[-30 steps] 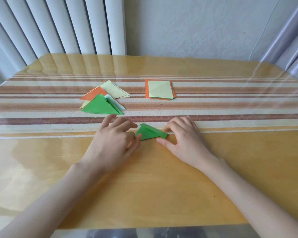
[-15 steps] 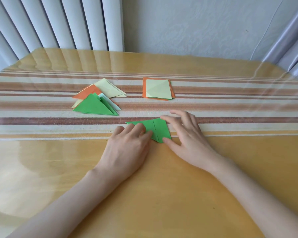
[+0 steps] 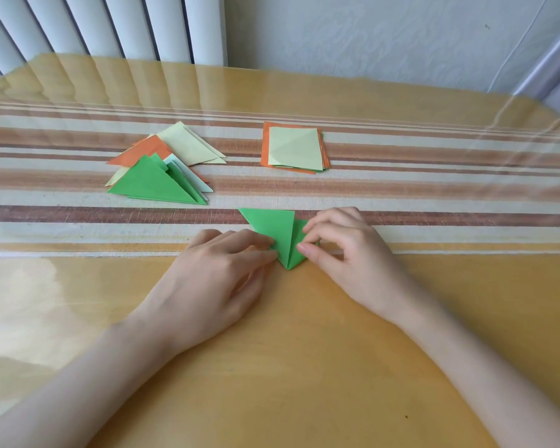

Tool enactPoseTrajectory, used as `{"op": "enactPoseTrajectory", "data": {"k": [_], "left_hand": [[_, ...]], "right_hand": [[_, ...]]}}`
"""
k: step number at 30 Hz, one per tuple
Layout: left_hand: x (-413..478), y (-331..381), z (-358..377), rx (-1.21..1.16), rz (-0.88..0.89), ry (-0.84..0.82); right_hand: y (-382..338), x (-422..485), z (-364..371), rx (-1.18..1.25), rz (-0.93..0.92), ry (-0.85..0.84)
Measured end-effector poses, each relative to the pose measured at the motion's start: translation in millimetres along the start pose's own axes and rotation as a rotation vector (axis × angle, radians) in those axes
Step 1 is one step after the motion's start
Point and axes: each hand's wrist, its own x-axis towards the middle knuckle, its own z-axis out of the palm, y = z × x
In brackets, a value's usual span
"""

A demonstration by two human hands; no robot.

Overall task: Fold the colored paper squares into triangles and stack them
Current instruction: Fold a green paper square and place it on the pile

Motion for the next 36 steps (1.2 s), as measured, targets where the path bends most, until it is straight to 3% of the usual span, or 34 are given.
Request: {"op": "enactPoseTrajectory", "data": {"k": [12, 36], "left_hand": [[1, 4, -3, -0.042, 0.039, -0.058], [-2, 6, -2, 0.095, 0.102, -0.058]], "right_hand": [[-4, 0, 15, -0.229, -0.007, 0.046], [-7, 0, 17, -0.334, 0.021, 0.028]]}}
